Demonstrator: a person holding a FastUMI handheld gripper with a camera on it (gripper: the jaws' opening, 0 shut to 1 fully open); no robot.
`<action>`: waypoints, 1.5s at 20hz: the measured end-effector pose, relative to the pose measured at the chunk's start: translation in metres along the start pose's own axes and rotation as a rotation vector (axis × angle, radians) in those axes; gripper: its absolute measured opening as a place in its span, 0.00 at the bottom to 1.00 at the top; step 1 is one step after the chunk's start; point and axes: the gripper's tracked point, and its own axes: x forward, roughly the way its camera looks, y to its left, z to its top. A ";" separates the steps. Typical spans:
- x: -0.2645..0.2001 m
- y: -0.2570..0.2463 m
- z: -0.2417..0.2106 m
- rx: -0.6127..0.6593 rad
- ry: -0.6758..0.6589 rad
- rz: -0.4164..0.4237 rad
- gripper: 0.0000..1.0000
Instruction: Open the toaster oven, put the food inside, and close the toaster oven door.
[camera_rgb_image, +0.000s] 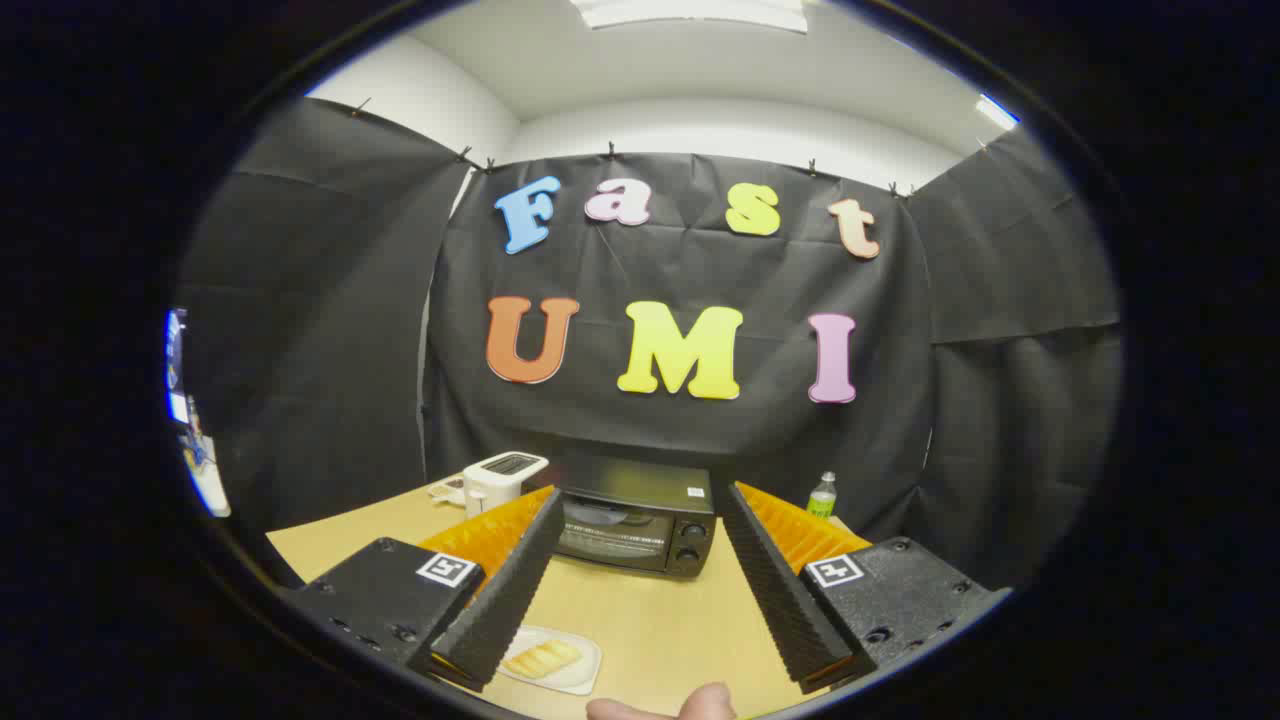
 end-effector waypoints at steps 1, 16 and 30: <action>0.000 -0.001 0.001 -0.002 -0.003 0.000 1.00; -0.001 -0.012 0.004 -0.004 -0.003 -0.003 1.00; 0.028 -0.028 0.012 0.089 -0.022 -0.014 1.00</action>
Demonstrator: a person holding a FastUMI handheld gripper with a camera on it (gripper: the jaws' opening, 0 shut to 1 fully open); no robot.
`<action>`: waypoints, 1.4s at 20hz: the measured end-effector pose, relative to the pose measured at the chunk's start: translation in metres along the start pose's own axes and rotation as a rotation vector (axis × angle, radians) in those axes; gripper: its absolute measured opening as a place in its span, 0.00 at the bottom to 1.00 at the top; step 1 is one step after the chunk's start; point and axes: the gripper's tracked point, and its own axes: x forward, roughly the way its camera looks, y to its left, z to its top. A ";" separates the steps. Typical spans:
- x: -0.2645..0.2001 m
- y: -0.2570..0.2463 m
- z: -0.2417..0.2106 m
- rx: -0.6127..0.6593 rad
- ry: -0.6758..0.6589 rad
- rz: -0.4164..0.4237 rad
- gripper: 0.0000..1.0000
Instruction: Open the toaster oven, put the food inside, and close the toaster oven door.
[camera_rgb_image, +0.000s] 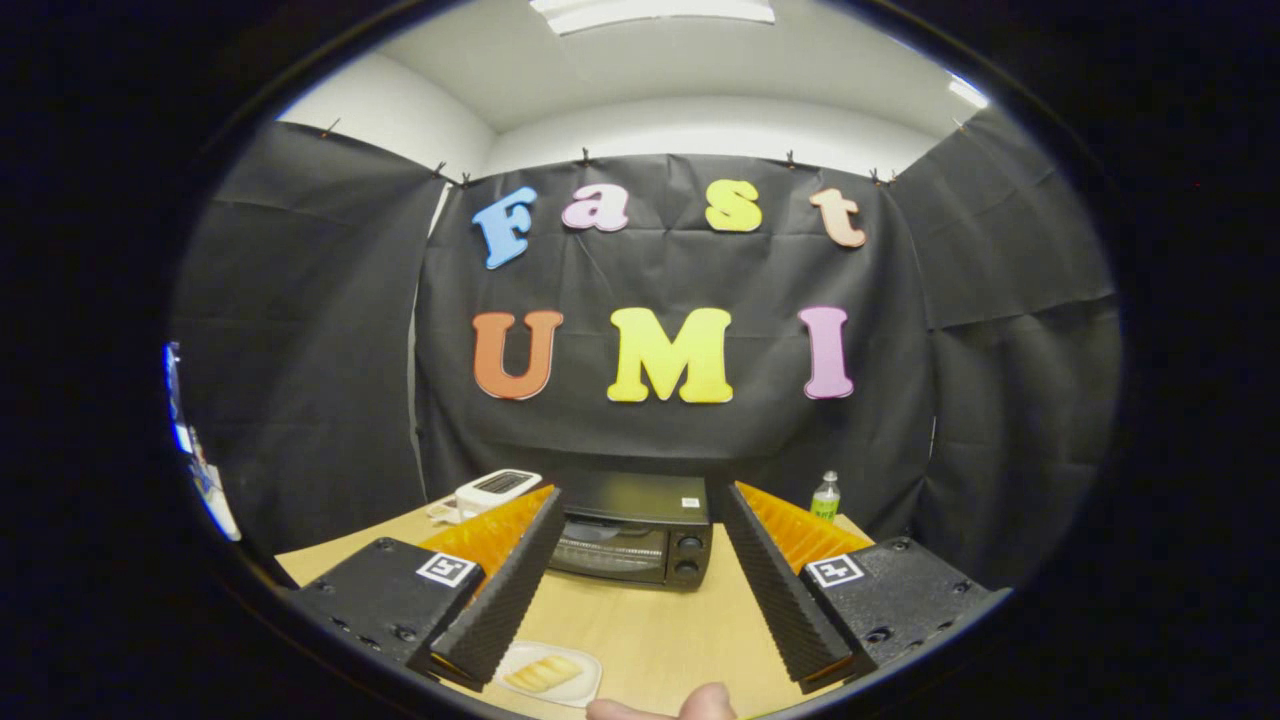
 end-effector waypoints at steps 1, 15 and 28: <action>0.002 -0.003 0.001 0.009 -0.006 -0.010 1.00; 0.063 0.025 0.042 0.037 -0.055 -0.080 1.00; 0.197 0.088 -0.037 0.025 0.062 -0.084 1.00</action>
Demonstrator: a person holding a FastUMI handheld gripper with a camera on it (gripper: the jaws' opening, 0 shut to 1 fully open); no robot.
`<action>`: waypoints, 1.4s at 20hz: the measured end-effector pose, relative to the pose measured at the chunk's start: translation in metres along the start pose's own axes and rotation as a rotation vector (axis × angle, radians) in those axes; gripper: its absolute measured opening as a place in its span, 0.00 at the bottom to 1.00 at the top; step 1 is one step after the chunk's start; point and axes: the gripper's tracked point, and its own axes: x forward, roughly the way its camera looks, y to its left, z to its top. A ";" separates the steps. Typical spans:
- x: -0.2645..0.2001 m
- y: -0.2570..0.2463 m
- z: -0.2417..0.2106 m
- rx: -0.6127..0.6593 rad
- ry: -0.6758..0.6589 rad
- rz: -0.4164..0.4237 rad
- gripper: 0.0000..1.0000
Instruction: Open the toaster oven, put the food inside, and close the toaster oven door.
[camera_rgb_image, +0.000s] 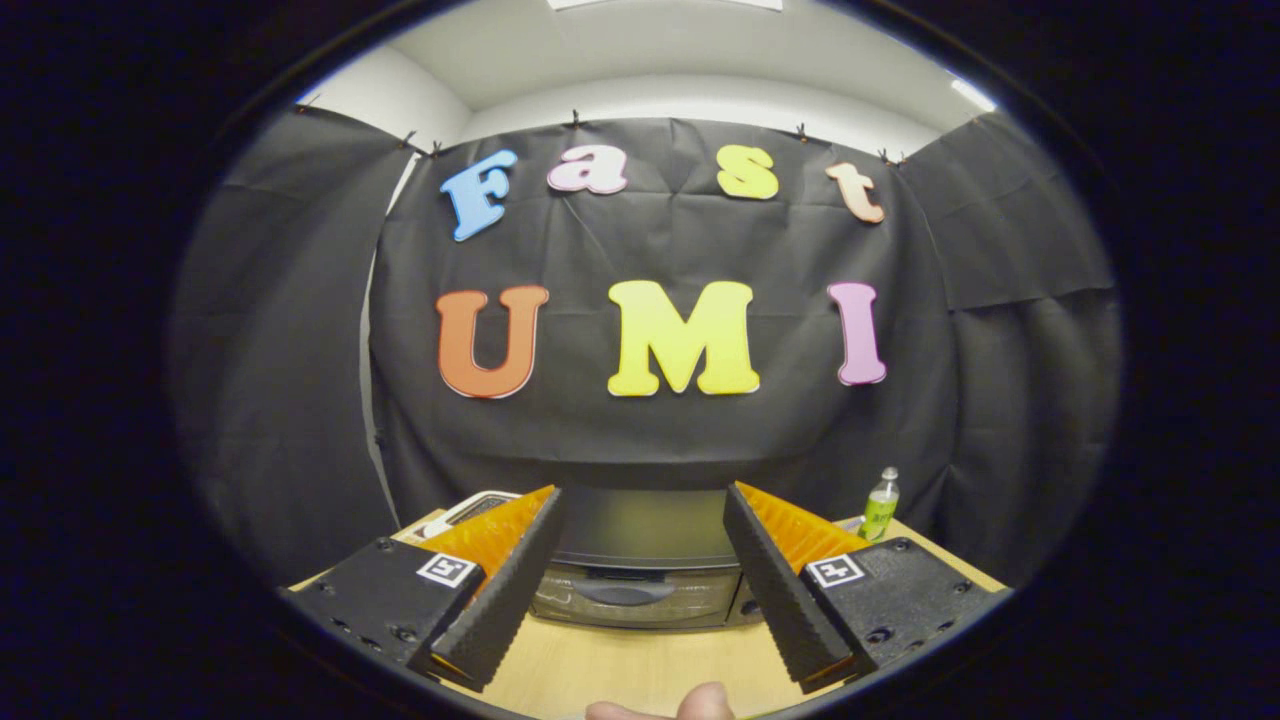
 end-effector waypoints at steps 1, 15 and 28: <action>0.014 0.005 -0.009 0.006 0.014 0.003 1.00; 0.120 0.012 -0.143 -0.037 0.172 -0.029 1.00; 0.068 0.012 -0.174 -0.015 0.211 -0.018 1.00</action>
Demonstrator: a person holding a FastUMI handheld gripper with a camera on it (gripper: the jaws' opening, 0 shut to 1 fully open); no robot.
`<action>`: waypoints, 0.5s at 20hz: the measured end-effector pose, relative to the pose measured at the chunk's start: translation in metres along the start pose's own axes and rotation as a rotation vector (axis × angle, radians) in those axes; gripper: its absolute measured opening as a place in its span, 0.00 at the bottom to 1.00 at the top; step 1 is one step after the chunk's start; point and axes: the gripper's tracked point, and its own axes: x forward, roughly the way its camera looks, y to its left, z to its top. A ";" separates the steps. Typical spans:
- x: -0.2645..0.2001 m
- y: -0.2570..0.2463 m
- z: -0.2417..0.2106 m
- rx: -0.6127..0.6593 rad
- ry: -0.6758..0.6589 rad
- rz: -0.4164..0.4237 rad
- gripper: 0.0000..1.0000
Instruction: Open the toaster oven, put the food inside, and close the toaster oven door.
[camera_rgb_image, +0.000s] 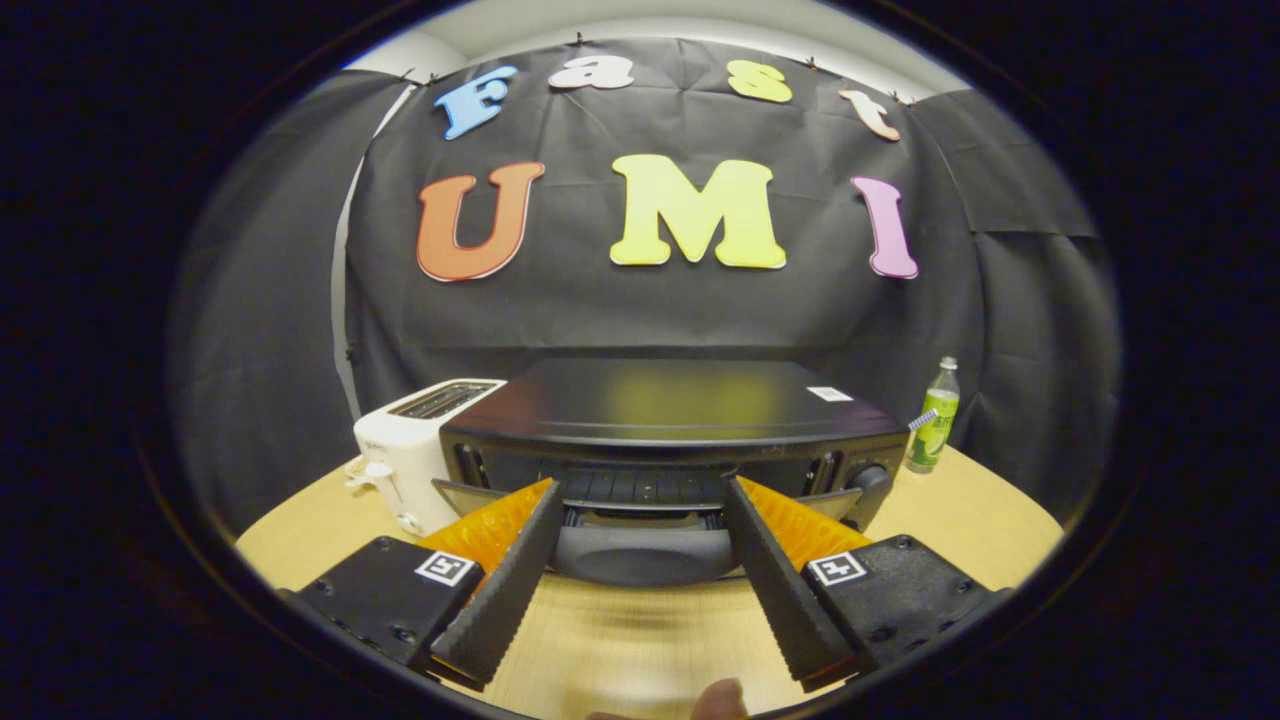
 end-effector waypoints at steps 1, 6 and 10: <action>-0.008 0.000 -0.006 -0.002 0.012 -0.006 1.00; -0.032 0.000 -0.033 -0.020 0.079 -0.014 1.00; -0.046 0.001 -0.054 -0.024 0.153 0.010 1.00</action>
